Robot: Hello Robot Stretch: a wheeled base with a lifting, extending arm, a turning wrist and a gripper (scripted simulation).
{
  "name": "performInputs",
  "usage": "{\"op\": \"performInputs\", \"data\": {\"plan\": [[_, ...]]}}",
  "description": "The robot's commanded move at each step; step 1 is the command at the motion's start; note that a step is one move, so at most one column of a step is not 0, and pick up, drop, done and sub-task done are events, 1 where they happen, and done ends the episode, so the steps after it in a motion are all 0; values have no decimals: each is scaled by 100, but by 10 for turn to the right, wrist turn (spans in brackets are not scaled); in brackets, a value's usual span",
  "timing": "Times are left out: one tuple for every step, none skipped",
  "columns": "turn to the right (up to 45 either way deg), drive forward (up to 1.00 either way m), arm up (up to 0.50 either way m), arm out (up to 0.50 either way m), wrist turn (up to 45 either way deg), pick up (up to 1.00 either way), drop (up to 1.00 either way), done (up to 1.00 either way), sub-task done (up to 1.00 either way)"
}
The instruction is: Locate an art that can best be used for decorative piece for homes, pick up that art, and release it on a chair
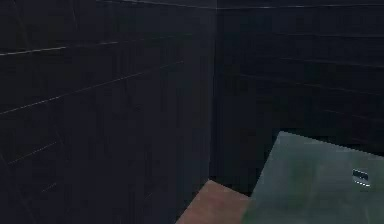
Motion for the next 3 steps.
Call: {"op": "performInputs", "data": {"plan": [[-270, 0, 0, 0, 0, 0, 0, 0, 0], [450, 0, 0, 0, 0, 0, 0, 0, 0], [450, 0, 0, 0, 0, 0, 0, 0, 0]]}}
